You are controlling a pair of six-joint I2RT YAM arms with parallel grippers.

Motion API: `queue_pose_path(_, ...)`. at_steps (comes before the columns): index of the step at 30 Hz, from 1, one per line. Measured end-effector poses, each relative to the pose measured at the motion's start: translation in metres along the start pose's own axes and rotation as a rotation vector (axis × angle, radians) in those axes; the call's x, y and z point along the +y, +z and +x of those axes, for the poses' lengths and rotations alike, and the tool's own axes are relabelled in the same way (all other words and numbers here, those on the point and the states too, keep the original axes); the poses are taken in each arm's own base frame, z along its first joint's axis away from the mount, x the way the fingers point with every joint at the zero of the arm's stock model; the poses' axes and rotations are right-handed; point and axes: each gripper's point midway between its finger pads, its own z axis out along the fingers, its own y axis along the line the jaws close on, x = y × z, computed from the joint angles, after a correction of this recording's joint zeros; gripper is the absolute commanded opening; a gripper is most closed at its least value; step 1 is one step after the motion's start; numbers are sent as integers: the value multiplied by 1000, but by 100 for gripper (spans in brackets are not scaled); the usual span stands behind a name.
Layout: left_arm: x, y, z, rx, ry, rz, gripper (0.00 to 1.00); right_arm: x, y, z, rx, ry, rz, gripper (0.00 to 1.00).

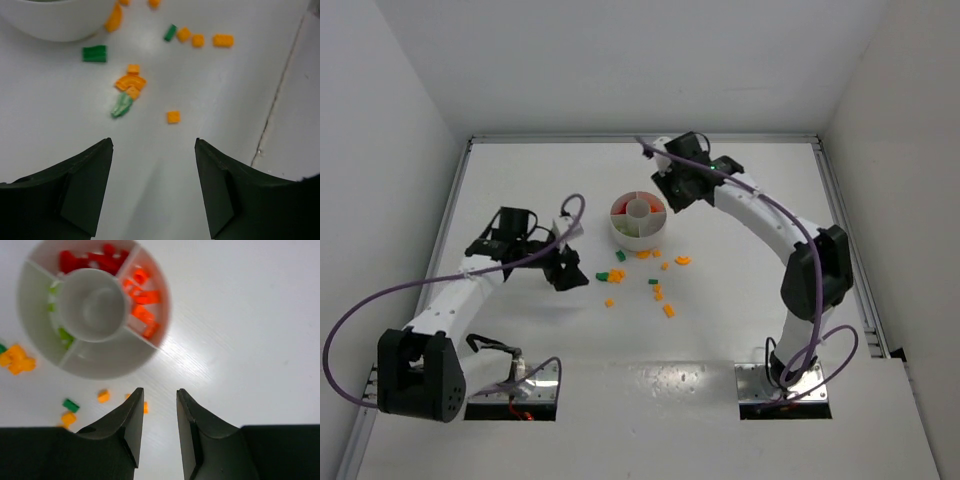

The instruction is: Sort the legos into containers by color

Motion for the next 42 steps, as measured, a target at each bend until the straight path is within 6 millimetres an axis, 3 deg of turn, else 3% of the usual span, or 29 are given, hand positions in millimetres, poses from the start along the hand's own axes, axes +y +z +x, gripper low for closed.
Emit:
queue_pose_path(3,-30,19,25,70,96,88,71,-38,-9,10,-5,84,51,33)
queue_pose_path(6,-40,32,50,125,154,104,71,-60,-10,16,-8,134,77,33)
queue_pose_path(16,-10,60,89,240,248,113,77,-66,-8,22,-7,167,36,33)
queue_pose_path(28,27,89,82,273,349,137,73,-71,-9,25,-7,185,23,34)
queue_pose_path(36,34,102,75,263,408,122,64,-69,-8,26,-2,185,14,34)
queue_pose_path(42,28,113,73,266,450,137,63,-69,-8,27,2,184,12,34)
